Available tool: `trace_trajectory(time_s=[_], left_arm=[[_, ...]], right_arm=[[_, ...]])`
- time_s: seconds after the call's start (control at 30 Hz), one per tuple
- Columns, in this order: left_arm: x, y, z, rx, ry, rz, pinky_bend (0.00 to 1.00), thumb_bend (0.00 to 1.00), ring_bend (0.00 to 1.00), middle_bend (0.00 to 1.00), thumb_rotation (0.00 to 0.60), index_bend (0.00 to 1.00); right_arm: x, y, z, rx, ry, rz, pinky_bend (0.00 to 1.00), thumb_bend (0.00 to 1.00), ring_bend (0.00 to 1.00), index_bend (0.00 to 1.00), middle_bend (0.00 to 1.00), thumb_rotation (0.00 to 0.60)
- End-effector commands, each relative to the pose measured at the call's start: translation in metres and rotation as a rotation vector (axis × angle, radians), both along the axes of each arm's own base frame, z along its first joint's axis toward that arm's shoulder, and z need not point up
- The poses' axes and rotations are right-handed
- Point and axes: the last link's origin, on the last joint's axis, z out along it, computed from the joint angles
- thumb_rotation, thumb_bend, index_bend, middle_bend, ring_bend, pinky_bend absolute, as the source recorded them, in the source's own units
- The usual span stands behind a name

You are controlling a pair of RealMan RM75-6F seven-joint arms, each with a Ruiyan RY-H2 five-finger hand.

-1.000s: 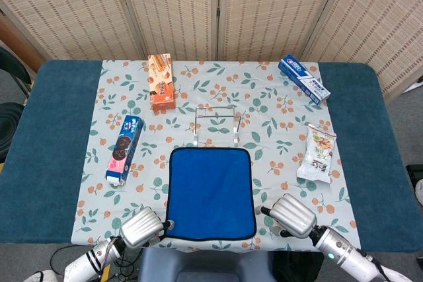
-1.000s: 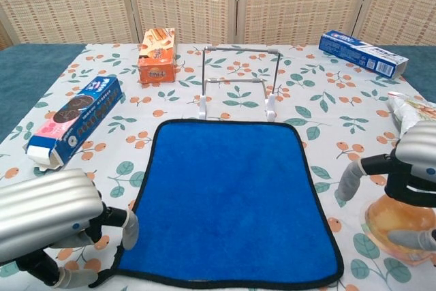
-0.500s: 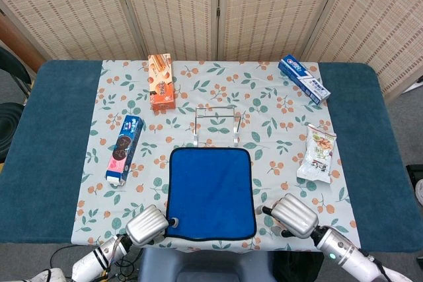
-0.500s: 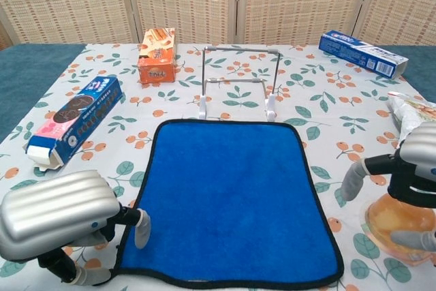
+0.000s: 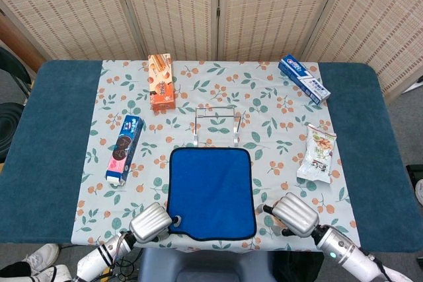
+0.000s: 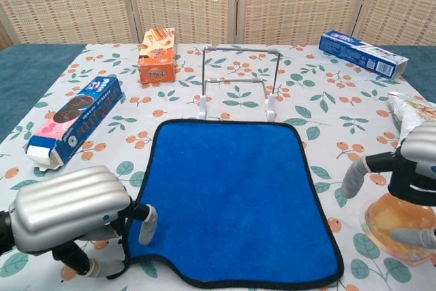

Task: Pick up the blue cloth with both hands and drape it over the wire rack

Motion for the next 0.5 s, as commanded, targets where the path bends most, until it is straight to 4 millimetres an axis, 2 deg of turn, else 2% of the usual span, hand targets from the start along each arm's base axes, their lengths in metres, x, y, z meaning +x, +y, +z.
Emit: trace_trajectory(time_s=[0.03,0.27,0.5], left_arm=[[0.001,0.001,-0.001,-0.002,-0.002,-0.002,1.00,0.30,0.95,1.00,0.600,0.50],[0.003,0.004,-0.002,-0.007,-0.017,0.012,1.00,0.36,0.95,1.00,0.600,0.56],[0.000,0.003,-0.001,-0.009,-0.012,0.025,1.00,0.37,0.96,1.00,0.600,0.57]], right_arm=[[0.000,0.000,0.000,-0.001,-0.001,-0.001,1.00,0.24,0.90,0.35,0.93,0.600],[0.001,-0.001,-0.003,0.006,0.006,0.006,1.00,0.26,0.90,0.35,0.93,0.600],[0.010,0.000,-0.019,0.037,0.031,0.079,1.00,0.28,0.90,0.35,0.93,0.600]])
